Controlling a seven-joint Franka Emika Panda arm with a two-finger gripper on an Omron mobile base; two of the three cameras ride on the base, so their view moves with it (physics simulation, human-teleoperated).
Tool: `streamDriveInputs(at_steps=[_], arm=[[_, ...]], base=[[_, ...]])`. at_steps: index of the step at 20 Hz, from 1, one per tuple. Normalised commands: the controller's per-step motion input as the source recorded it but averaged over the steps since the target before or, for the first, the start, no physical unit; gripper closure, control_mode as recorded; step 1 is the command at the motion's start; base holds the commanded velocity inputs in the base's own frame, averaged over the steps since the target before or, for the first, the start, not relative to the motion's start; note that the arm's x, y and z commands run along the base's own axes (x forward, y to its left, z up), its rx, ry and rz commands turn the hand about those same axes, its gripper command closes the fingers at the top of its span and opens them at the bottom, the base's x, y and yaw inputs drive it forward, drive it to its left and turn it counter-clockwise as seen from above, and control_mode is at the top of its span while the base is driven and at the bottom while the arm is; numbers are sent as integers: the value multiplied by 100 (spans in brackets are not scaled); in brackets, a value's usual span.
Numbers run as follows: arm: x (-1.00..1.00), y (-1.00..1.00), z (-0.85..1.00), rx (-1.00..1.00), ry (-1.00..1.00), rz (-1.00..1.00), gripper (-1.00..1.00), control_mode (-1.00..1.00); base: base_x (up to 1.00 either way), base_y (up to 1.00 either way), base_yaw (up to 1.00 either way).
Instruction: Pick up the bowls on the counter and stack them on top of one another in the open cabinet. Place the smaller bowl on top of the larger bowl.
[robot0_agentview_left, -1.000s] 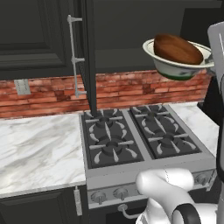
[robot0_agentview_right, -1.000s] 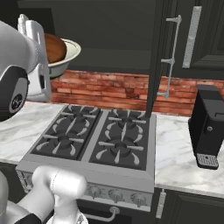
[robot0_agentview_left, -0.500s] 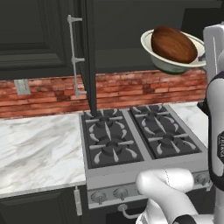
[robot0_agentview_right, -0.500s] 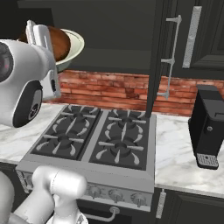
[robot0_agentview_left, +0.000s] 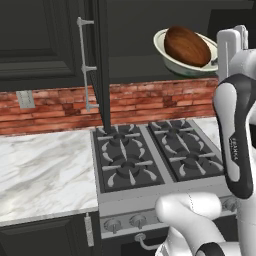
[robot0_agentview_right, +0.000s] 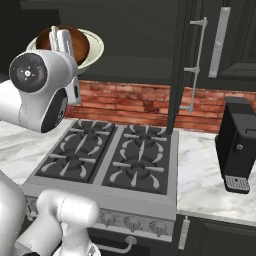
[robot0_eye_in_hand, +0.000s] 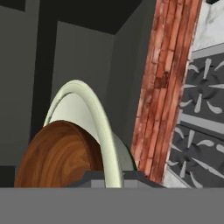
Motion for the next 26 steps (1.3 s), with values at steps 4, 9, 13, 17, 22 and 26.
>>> streamDriveInputs(at_steps=[4,9,13,17,22,26], arm=[[59,0,0,1,0,1,100,-100],[52,0,-4,0,0,1,100,-100],[45,0,-16,0,1,1,100,-100],[47,0,-11,0,0,0,100,-100],[51,0,-8,0,0,0,100,-100],[58,0,-7,0,0,0,100,-100]], base=[[0,0,0],[0,0,0],[0,0,0],[0,0,0],[0,0,0],[0,0,0]])
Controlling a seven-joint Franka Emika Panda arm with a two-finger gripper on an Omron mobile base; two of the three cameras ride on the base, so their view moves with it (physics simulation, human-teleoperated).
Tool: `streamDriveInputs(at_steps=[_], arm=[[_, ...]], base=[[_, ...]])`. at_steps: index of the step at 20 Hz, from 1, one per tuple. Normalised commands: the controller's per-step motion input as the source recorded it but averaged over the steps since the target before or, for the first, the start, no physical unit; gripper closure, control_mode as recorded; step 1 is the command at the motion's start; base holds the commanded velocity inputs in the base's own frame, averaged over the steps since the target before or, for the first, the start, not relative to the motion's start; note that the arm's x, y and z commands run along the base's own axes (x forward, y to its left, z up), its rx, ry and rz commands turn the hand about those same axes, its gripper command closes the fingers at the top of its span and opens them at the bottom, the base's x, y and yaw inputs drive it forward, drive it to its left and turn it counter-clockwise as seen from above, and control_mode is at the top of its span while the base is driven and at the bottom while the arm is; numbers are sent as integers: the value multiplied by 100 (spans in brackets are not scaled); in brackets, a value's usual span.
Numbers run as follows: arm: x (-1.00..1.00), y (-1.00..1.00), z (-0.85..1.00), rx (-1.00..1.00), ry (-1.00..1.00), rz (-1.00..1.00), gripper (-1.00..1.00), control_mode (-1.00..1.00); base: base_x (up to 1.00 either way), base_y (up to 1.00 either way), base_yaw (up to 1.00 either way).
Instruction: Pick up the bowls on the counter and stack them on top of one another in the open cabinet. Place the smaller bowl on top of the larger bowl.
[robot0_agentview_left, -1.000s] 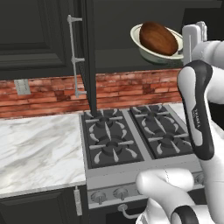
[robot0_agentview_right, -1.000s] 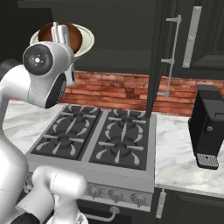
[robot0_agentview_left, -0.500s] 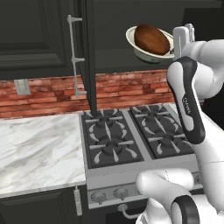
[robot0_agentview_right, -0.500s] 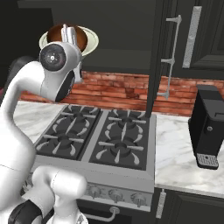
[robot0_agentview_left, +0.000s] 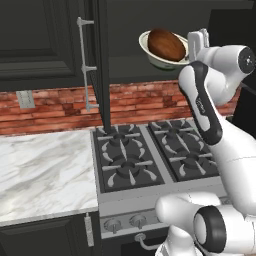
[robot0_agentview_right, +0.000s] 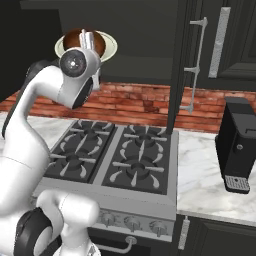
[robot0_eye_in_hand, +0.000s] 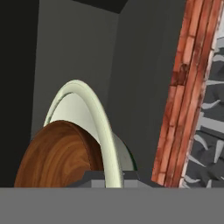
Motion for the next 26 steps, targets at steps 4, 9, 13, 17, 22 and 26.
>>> streamDriveInputs(at_steps=[4,9,13,17,22,26], arm=[[60,0,-8,0,0,0,100,-100],[57,0,-12,0,0,0,100,-100],[56,0,-13,0,0,0,100,-100],[61,0,-5,0,0,0,100,-100],[66,0,0,0,0,0,100,-100],[58,0,0,0,0,0,100,-100]], base=[[0,0,0],[0,0,0],[0,0,0],[0,0,0],[0,0,0],[0,0,0]])
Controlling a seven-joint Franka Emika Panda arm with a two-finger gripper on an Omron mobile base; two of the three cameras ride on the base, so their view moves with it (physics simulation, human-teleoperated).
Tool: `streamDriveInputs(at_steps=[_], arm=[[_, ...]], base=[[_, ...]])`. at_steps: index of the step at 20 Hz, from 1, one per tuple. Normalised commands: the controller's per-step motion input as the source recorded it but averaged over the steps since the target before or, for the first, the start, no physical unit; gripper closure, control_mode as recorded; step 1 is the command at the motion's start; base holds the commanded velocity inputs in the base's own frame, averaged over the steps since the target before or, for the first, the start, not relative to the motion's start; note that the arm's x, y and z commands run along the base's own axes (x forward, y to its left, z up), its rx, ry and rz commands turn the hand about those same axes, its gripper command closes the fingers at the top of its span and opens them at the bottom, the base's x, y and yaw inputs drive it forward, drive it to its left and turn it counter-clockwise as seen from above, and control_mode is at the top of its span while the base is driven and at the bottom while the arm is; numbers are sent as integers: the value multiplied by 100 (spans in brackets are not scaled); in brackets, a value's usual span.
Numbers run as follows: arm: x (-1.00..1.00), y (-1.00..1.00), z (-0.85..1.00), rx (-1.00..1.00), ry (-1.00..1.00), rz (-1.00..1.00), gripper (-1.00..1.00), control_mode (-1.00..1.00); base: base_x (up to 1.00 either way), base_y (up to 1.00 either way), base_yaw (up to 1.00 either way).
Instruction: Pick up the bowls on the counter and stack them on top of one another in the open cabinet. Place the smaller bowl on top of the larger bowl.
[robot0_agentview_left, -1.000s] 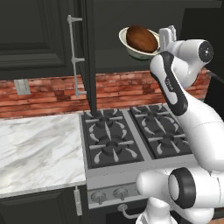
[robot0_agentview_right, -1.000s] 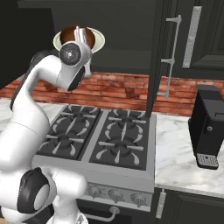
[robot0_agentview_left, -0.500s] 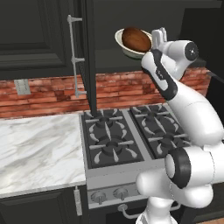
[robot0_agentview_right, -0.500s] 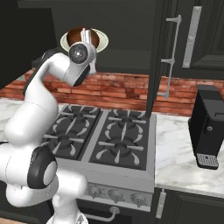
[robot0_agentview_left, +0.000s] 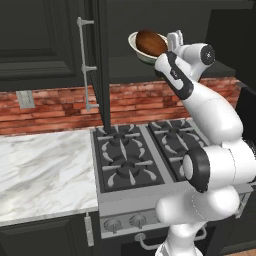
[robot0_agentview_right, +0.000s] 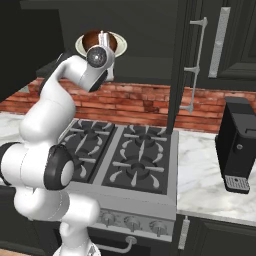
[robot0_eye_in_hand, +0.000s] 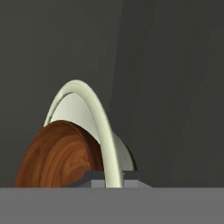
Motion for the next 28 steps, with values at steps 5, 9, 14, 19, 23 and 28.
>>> streamDriveInputs(at_steps=[5,9,14,19,23,28], arm=[[35,0,0,0,0,0,100,-100],[7,0,0,0,0,0,-100,-100],[-1,0,14,1,-1,-1,-100,-100],[-23,-7,56,4,-1,-4,-100,-100],[-58,-23,43,2,4,-4,-100,-100],[-89,-33,5,0,8,0,-100,-100]], base=[[0,0,0],[0,0,0],[0,0,0],[0,0,0],[0,0,0],[0,0,0]])
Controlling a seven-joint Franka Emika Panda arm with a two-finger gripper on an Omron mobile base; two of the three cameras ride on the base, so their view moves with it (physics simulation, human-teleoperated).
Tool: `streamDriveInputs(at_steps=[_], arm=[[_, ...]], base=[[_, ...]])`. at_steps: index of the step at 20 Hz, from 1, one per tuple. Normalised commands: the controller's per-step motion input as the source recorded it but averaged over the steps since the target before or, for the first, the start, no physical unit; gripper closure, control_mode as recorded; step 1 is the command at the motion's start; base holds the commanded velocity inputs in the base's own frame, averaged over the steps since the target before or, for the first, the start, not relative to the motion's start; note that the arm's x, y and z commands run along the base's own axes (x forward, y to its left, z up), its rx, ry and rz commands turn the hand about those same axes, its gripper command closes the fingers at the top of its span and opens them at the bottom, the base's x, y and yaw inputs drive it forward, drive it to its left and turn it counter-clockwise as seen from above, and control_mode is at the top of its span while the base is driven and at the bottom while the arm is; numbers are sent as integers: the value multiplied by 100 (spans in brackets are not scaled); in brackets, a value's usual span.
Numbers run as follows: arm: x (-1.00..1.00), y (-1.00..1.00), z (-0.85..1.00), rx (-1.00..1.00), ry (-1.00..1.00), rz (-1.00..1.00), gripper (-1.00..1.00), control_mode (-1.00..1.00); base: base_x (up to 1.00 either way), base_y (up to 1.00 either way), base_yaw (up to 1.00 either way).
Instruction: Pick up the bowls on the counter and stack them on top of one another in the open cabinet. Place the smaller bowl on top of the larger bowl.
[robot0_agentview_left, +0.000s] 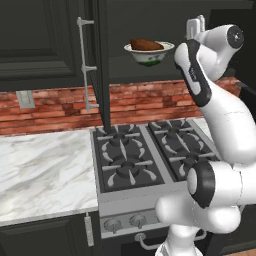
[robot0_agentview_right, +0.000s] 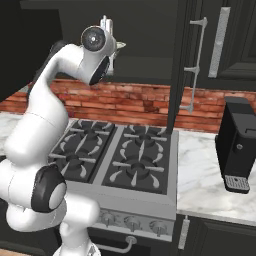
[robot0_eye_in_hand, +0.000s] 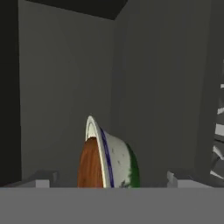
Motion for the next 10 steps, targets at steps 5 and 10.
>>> streamDriveInputs(at_steps=[5,10], arm=[[-100,-26,-4,0,3,0,-100,-100],[-100,13,-16,-1,1,2,-100,-100]], base=[[0,0,0],[0,0,0]])
